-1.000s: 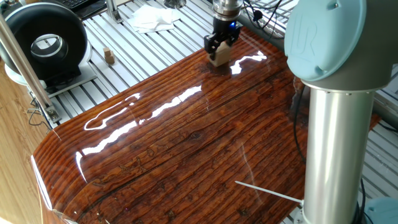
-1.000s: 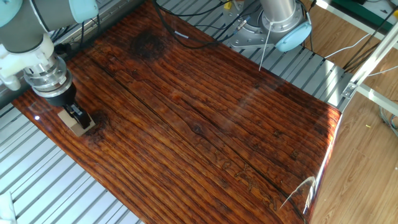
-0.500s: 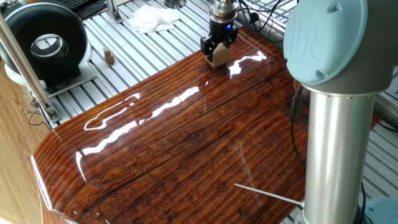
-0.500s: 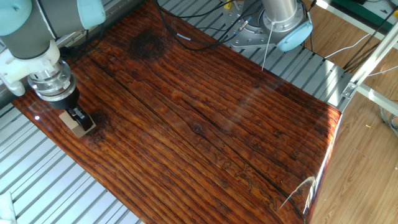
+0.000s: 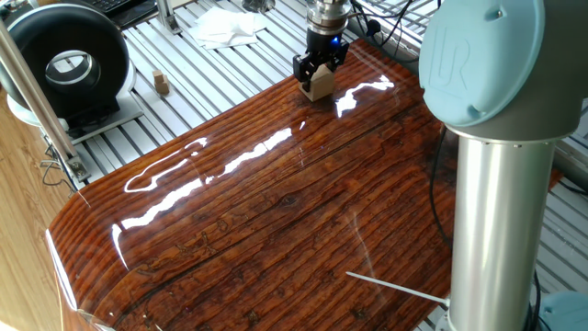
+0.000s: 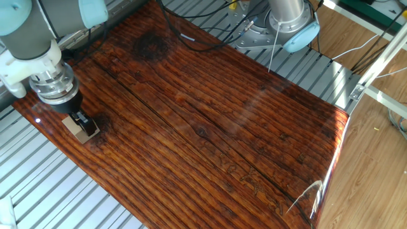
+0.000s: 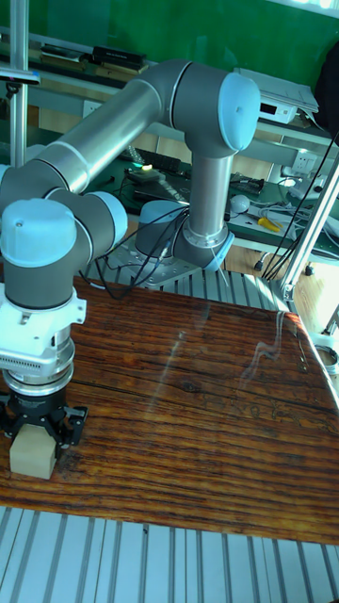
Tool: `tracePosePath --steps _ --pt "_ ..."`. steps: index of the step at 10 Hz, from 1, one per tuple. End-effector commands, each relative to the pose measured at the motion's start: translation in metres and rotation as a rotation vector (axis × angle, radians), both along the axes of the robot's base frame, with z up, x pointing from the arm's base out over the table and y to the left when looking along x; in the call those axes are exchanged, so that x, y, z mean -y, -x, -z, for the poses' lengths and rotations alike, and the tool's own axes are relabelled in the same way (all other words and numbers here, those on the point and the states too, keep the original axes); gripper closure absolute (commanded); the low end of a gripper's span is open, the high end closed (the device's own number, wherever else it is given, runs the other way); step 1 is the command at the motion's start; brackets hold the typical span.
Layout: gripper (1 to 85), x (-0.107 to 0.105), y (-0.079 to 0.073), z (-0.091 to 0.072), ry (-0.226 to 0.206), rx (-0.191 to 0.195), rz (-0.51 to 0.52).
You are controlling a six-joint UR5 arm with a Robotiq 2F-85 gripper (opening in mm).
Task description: Hold a small block with the gripper and sweep it from left to right on the table
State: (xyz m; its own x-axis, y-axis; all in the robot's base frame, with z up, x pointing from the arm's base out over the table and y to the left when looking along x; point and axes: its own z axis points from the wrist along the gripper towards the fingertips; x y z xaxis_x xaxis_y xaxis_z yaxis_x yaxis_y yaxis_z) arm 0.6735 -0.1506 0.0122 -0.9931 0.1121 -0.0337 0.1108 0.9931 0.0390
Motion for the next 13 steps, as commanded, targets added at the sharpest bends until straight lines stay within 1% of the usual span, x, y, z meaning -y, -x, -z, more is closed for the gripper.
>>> tracePosePath --steps 1,2,4,5,8,9,11,13 --pt "84.7 -0.005 -0.002 0.01 0.0 0.022 0.008" --pt "84.7 -0.006 -0.001 0.007 0.001 0.021 0.01" --pt "84.7 -0.009 0.002 -0.002 -0.009 0.011 0.012" --pt "84.7 -0.008 0.002 -0.003 -0.011 0.011 0.012" --pt "84.7 -0.009 0.002 -0.004 -0.017 0.008 0.014" --pt "84.7 -0.009 0.001 -0.002 -0.022 0.008 0.014" --pt "84.7 -0.011 -0.001 0.003 -0.022 0.023 0.016" --pt "84.7 -0.013 -0.001 0.001 -0.016 0.028 0.022"
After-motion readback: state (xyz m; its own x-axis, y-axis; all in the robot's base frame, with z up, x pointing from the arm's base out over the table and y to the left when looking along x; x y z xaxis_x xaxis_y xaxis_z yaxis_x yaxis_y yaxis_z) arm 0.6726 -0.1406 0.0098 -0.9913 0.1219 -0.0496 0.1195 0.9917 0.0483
